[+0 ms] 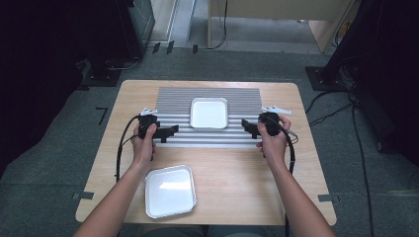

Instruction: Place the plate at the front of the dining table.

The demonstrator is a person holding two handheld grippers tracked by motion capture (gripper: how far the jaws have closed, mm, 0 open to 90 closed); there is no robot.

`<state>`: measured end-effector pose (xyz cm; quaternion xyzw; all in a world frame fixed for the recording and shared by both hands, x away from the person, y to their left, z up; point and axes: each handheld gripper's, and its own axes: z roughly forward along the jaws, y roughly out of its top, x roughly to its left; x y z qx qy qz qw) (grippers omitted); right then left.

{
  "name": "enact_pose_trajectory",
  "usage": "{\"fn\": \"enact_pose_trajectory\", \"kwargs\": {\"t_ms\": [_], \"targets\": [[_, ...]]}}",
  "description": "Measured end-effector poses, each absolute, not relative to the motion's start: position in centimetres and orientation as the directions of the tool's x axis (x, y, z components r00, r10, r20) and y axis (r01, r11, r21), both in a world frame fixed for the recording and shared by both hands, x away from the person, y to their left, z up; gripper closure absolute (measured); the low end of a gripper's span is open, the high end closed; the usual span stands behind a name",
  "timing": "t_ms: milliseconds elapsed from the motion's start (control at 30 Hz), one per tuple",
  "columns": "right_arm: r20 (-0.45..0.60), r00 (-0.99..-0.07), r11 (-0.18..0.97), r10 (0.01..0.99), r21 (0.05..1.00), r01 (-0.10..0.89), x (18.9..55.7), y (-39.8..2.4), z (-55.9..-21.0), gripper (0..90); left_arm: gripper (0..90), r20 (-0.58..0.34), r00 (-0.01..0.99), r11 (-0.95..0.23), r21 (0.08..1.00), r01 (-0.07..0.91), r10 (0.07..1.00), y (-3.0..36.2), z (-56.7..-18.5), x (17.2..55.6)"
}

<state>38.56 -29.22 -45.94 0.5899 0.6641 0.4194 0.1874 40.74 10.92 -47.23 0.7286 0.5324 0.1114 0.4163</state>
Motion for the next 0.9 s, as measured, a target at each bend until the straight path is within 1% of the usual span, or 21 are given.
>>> {"fn": "enact_pose_trajectory", "kwargs": {"t_ms": [67, 200, 300, 533, 767, 900], "targets": [[0.243, -0.235, -0.046, 0.941, 0.782, 0.622, 38.1, -29.6, -45.7, 25.3, 12.3, -0.293, 0.407, -0.077, 0.725, 0.684, 0.865, 11.4, -47.2, 40.4], [0.207, -0.239, -0.019, 0.949, 0.79, 0.612, 37.3, -30.2, -45.4, 25.3, 12.2, -0.279, 0.411, -0.083, 0.734, 0.674, 0.868, 12.0, -47.1, 39.5], [0.201, -0.241, -0.012, 0.95, 0.791, 0.611, 36.7, -30.8, -45.5, 25.1, 12.2, -0.269, 0.413, -0.09, 0.738, 0.669, 0.87, 12.4, -47.2, 38.9], [0.217, -0.233, -0.033, 0.948, 0.794, 0.607, 35.0, -32.0, -46.0, 25.2, 12.2, -0.289, 0.402, -0.064, 0.74, 0.669, 0.869, 13.9, -47.4, 37.2], [0.212, -0.233, -0.029, 0.949, 0.795, 0.605, 33.4, -32.8, -46.7, 25.2, 12.1, -0.283, 0.391, -0.044, 0.76, 0.649, 0.876, 16.2, -46.8, 35.4], [0.203, -0.238, -0.019, 0.95, 0.798, 0.603, 32.4, -33.2, -46.9, 25.2, 11.9, -0.276, 0.388, -0.045, 0.762, 0.646, 0.879, 17.4, -47.1, 34.3]]}}
